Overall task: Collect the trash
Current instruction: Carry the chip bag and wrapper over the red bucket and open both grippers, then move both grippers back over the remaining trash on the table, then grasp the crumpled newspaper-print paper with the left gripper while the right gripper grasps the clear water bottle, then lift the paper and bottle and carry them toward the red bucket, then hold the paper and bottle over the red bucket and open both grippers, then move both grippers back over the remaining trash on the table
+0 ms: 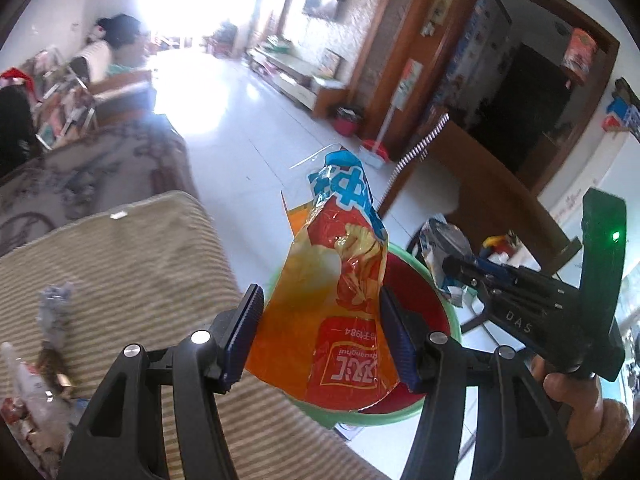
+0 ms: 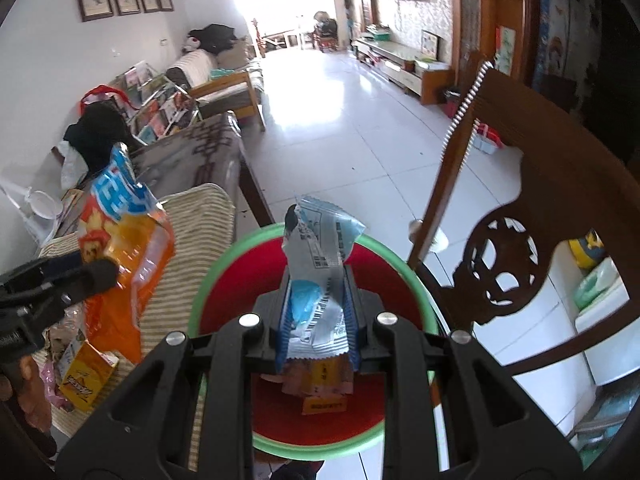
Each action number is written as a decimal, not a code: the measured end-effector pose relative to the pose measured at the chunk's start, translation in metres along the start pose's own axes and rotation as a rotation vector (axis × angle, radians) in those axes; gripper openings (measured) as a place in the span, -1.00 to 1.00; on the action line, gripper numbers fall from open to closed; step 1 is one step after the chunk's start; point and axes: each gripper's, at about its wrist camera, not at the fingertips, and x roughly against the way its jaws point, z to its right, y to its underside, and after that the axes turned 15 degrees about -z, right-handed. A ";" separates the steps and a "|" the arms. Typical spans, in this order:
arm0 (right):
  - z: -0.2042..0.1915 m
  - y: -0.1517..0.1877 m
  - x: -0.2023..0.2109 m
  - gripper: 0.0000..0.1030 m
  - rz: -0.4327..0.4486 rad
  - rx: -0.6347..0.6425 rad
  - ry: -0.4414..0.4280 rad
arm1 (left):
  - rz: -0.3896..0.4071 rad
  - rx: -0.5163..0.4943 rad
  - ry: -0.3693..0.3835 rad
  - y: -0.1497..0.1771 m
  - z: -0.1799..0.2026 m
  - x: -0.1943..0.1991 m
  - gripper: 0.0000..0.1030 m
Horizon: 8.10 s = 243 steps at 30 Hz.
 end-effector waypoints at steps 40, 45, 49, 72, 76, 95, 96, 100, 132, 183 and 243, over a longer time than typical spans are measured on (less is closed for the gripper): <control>-0.278 0.006 -0.057 0.30 -0.137 0.392 -0.169 | -0.148 0.820 -0.240 0.196 -0.323 0.068 0.48; -0.327 0.012 -0.061 0.30 -0.146 0.421 -0.157 | -0.215 0.856 0.009 0.216 -0.354 0.045 0.50; -0.354 0.020 -0.067 0.30 -0.165 0.423 -0.151 | -0.280 0.768 0.117 0.210 -0.356 0.032 0.45; -0.464 0.057 -0.158 0.12 -0.415 0.554 -0.080 | 0.024 0.540 -0.045 0.188 -0.398 0.142 -0.24; -0.467 0.065 -0.157 0.02 -0.405 0.578 -0.050 | 0.058 0.493 -0.090 0.180 -0.399 0.163 -0.23; -0.423 0.028 -0.065 0.01 -0.171 0.354 -0.171 | 0.187 0.248 -0.284 0.131 -0.331 0.198 -0.22; -0.421 0.027 -0.063 0.01 -0.167 0.346 -0.172 | 0.189 0.238 -0.292 0.129 -0.328 0.199 -0.22; -0.411 0.027 -0.056 0.01 -0.152 0.318 -0.175 | 0.196 0.200 -0.323 0.126 -0.314 0.200 -0.22; -0.222 0.007 -0.017 0.01 -0.098 0.204 -0.256 | 0.160 0.176 -0.379 0.089 -0.154 0.139 -0.21; 0.036 0.015 0.009 0.03 -0.016 -0.153 -0.135 | -0.075 -0.043 -0.109 -0.011 0.022 -0.025 0.13; -0.363 0.025 -0.109 0.39 -0.271 0.117 -0.195 | -0.177 0.452 -0.343 0.175 -0.444 0.078 0.32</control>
